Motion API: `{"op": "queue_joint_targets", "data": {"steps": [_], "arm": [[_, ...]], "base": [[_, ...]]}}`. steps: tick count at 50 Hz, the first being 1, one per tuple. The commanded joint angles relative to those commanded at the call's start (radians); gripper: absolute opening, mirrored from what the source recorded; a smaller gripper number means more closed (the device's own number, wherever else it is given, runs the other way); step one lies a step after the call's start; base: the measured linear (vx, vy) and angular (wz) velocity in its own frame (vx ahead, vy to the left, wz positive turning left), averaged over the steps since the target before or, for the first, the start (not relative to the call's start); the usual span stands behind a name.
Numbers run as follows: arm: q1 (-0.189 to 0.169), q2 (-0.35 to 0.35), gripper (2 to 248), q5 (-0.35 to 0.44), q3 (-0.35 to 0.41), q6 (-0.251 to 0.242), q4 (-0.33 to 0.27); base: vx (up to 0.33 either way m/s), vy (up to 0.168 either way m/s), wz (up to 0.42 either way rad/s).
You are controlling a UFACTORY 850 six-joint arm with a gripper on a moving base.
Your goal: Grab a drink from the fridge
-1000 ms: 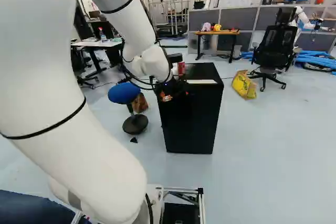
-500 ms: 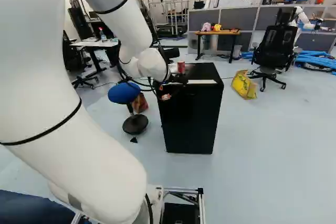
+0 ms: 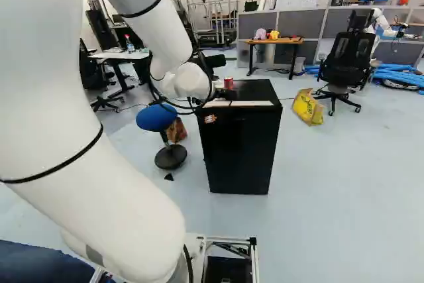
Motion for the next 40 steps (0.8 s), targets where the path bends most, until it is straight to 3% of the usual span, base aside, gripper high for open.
{"op": "queue_joint_targets", "data": {"steps": [40], "arm": [[0.009, -0.081, 247, 0.149, -0.072, 0.000, 0.081]], "base": [[0.000, 0.000, 0.000]]}}
